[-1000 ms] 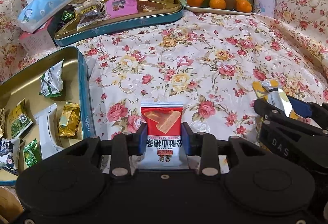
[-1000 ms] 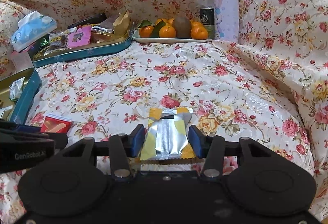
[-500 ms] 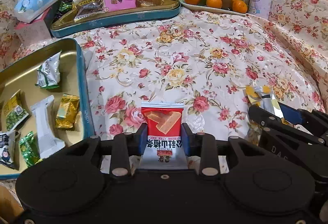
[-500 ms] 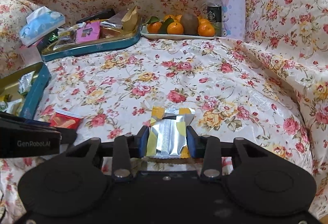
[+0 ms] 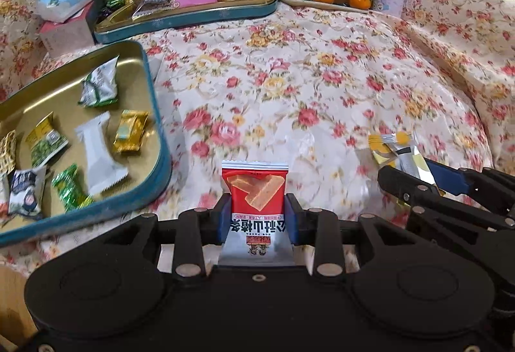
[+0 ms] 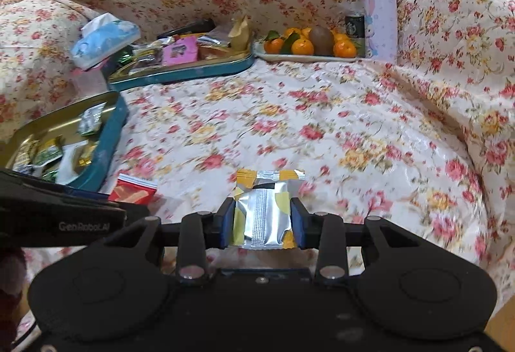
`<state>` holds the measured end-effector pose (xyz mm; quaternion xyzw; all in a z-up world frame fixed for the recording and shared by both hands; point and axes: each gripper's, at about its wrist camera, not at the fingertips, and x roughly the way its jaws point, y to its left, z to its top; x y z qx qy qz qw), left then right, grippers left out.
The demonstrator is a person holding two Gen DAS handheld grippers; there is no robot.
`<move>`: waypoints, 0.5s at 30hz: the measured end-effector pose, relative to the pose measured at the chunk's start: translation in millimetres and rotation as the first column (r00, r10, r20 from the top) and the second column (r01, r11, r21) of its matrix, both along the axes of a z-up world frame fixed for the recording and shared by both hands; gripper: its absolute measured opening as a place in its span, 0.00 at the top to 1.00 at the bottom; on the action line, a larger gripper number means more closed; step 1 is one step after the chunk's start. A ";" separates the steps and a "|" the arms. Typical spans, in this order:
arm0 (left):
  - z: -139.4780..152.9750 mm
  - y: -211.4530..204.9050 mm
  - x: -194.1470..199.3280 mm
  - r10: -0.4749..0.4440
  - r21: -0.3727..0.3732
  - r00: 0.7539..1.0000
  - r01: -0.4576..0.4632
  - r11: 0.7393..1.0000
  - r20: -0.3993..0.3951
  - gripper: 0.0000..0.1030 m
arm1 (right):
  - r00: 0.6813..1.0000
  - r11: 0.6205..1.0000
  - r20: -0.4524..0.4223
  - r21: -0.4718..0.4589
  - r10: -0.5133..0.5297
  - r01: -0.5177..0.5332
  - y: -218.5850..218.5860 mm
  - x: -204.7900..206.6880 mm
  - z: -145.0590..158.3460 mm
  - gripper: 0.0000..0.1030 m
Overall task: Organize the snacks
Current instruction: 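Carry both held packets over the teal-rimmed gold tray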
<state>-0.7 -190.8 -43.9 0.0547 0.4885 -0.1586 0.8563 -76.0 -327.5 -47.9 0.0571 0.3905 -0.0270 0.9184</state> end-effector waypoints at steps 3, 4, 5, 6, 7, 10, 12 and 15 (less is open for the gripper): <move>1.2 7.5 -9.9 -0.003 -0.006 1.000 0.003 1.000 0.000 0.59 | 1.000 1.000 -0.008 0.016 0.015 -0.015 5.5 -8.5 1.3 0.63; 1.5 9.2 -11.6 -0.002 -0.009 1.000 0.002 1.000 0.002 0.59 | 1.000 1.000 -0.003 0.007 0.016 -0.016 8.1 -10.0 1.1 0.63; 1.8 10.0 -12.1 -0.001 -0.011 1.000 0.001 1.000 0.004 0.59 | 1.000 1.000 0.005 -0.014 0.023 -0.023 10.8 -9.0 0.3 0.63; 2.5 10.7 -11.9 0.002 -0.014 1.000 -0.002 1.000 0.006 0.59 | 0.999 0.999 0.013 -0.040 0.031 -0.031 12.4 -5.8 -0.5 0.63; 2.9 10.8 -10.8 0.008 -0.017 1.000 -0.008 1.000 0.007 0.59 | 0.999 0.997 0.025 -0.066 0.032 -0.030 13.2 -2.2 -0.9 0.63; 6.3 11.8 -7.4 0.020 -0.042 1.000 -0.019 0.999 0.011 0.59 | 0.997 0.993 0.070 -0.112 0.032 -0.024 12.1 19.1 -3.7 0.63; 7.4 11.2 -5.6 0.024 -0.054 1.000 -0.024 0.998 0.013 0.59 | 0.997 0.991 0.077 -0.134 0.018 -0.008 9.6 36.6 -10.3 0.63; 5.9 10.3 -1.7 0.033 -0.056 0.999 -0.032 0.998 0.012 0.59 | 0.999 0.987 0.045 -0.162 -0.003 0.010 3.9 59.3 -25.1 0.63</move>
